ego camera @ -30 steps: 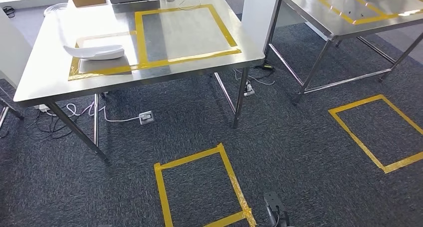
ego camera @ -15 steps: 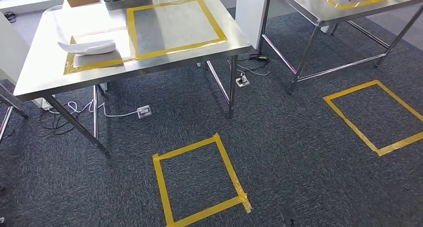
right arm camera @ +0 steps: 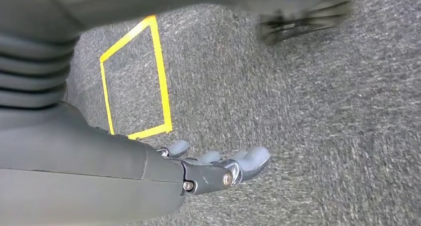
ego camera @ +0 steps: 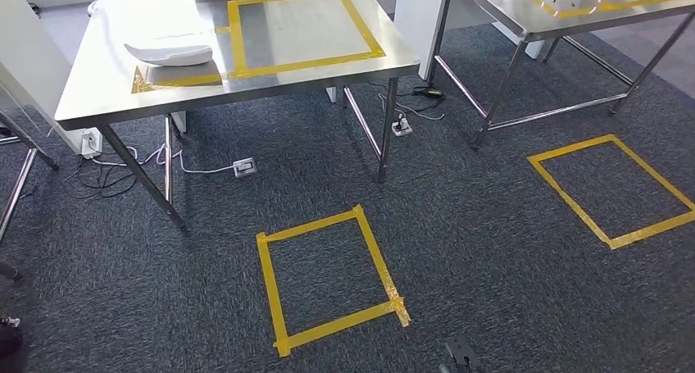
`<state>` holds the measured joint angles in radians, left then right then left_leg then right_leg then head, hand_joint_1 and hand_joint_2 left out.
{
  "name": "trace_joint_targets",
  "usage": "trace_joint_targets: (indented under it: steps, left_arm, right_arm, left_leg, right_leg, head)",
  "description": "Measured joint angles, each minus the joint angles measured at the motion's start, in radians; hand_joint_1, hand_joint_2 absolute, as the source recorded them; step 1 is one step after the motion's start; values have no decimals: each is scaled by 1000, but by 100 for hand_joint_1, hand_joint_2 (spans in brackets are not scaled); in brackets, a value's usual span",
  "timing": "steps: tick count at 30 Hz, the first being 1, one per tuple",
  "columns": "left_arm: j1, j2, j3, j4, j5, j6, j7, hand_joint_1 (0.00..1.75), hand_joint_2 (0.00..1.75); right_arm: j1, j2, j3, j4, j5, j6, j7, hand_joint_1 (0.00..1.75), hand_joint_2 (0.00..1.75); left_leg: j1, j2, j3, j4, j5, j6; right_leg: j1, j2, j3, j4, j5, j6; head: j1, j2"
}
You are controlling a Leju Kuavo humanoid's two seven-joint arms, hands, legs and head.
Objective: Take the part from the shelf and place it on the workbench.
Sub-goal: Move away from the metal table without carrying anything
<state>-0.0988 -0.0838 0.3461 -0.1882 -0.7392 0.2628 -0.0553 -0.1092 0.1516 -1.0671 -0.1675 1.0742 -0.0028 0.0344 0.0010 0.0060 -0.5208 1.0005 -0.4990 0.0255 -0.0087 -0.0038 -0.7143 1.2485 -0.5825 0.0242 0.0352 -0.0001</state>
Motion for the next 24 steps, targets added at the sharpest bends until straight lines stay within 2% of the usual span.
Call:
trace_joint_targets:
  steps: [1, 2, 3, 4, 5, 6, 7, 8, 9, 11, 12, 13, 15, 16, 17, 18, 20, 21, 22, 24]
  left_arm:
    - [-9, -1, -4, -1, -10, -1, -6, 0, 0]
    - [-16, -2, -6, -2, -15, -1, -5, 0, 0]
    - [-19, -2, -9, -2, -17, -1, 3, 0, 0]
    - [-19, -2, -9, -2, -15, -1, 15, 0, 0]
    - [-17, -1, -9, -2, -11, 0, 30, 0, 0]
    - [-13, 0, -9, -2, -4, 0, 47, 0, 44]
    - [-9, 3, -9, -1, 4, -1, 64, 0, 87]
    - [-3, 7, -8, -1, 13, -3, 84, 0, 131]
    - [5, 12, -7, 0, 20, -5, 108, 0, 175]
    - [24, 24, -5, 2, 27, -10, 168, 0, 175]
    - [34, 30, -3, 3, 28, -11, 195, 0, 175]
    - [42, 35, -1, 4, 29, -11, 214, 0, 175]
    - [54, 44, 3, 5, 31, -6, 225, 0, 175]
    - [60, 48, 4, 5, 34, -4, 224, 0, 175]
    - [68, 51, 4, 6, 40, -3, 223, 0, 175]
    - [78, 54, 4, 7, 49, -4, 222, 0, 175]
    - [97, 59, 4, 10, 75, -11, 218, 0, 175]
    - [104, 60, 4, 11, 89, -16, 214, 0, 131]
    - [111, 60, 3, 12, 103, -21, 210, 0, 87]
    - [123, 62, -1, 12, 131, -31, 203, 0, 0]
  right_arm:
    - [-5, 2, 2, 0, 0, -4, 1, 0, 175]
    - [-8, 4, 3, 0, -1, -7, 1, 0, 175]
    - [-9, 5, 3, 0, 0, -9, 1, 0, 175]
    - [-9, 5, 4, 0, 0, -11, 1, 0, 175]
    - [-9, 5, 4, 0, -2, -13, 0, 0, 175]
    - [-8, 6, 4, 0, -6, -15, -3, 0, 175]
    - [-8, 6, 4, 0, -12, -19, -6, 0, 175]
    - [-6, 6, 4, 0, -21, -23, -10, 0, 175]
    - [-3, 5, 2, 0, -32, -26, -13, 0, 175]
    - [6, 5, -8, 0, -58, -29, -13, 0, 175]
    - [9, 5, -15, 0, -69, -29, -6, 0, 175]
    - [11, 5, -21, 0, -73, -30, 8, 0, 175]
    - [15, 3, -25, -1, -71, -30, 43, 0, 175]
    - [18, 1, -21, -4, -71, -30, 56, 0, 175]
    - [21, 0, -14, -9, -77, -30, 62, 0, 175]
    - [23, -3, -3, -16, -89, -30, 64, 0, 175]
    - [24, -5, 26, -33, -123, -29, 62, 0, 175]
    - [24, -7, 42, -41, -143, -29, 60, 0, 175]
    - [24, -10, 60, -49, -163, -29, 59, 0, 131]
    - [24, -18, 95, -63, -203, -29, 57, 0, 44]
  left_leg:
    - [-1, 1, -17, 2, 13, -1]
    - [-1, 2, -33, 5, 25, -3]
    - [-1, 3, -49, 9, 36, -5]
    - [-1, 5, -65, 15, 45, -9]
    - [-2, 6, -78, 21, 51, -13]
    - [-3, 7, -89, 26, 57, -18]
    - [-4, 8, -96, 30, 63, -24]
    - [-5, 10, -100, 31, 69, -30]
    - [-5, 10, -101, 29, 76, -36]
    - [-2, 8, -109, 35, 71, -49]
    - [0, 5, -120, 58, 47, -55]
    - [2, 2, -136, 100, 9, -61]
    - [4, -1, -174, 221, -69, -70]
    - [4, -1, -185, 269, -85, -72]
    - [5, -1, -181, 292, -83, -73]
    - [5, -1, -158, 275, -64, -72]
    - [5, -1, -71, 151, -24, -66]
    - [3, -2, -27, 86, -15, -61]
    - [2, -3, 1, 42, -14, -56]
    - [-2, -5, 14, 15, -15, -45]
  right_leg:
    - [0, 1, 0, 49, -14, 1]
    - [0, 1, 11, 72, -1, 1]
    - [0, 1, 37, 63, 29, -1]
    - [0, 1, 83, 17, 57, -4]
    - [1, 2, 138, -55, 67, -8]
    - [2, 3, 191, -132, 58, -15]
    - [4, 4, 230, -195, 41, -22]
    - [7, 4, 248, -231, 25, -29]
    - [8, 4, 249, -245, 21, -37]
    - [6, 0, 239, -250, 34, -52]
    - [4, -2, 232, -252, 43, -60]
    - [3, -3, 226, -253, 50, -66]
    - [4, -7, 209, -251, 62, -72]
    - [5, -8, 200, -249, 67, -72]
    - [5, -10, 192, -246, 71, -71]
    - [5, -9, 185, -242, 74, -70]
    - [4, -8, 176, -235, 78, -66]
    - [5, -8, 173, -233, 80, -62]
    - [6, -8, 171, -231, 83, -57]
    - [9, -10, 168, -230, 87, -49]
  head:
    - [0, 0]
    - [0, 0]
    - [0, 0]
    - [0, 0]
    - [1, 0]
    - [0, 0]
    - [0, 0]
    - [0, 0]
    - [-1, 0]
    - [-1, 0]
    - [-2, 0]
    - [-2, 0]
    - [-3, 0]
    - [-3, 0]
    - [-3, 0]
    - [-3, 0]
    - [-3, 0]
    - [-3, 0]
    - [-3, 0]
    - [-3, 0]
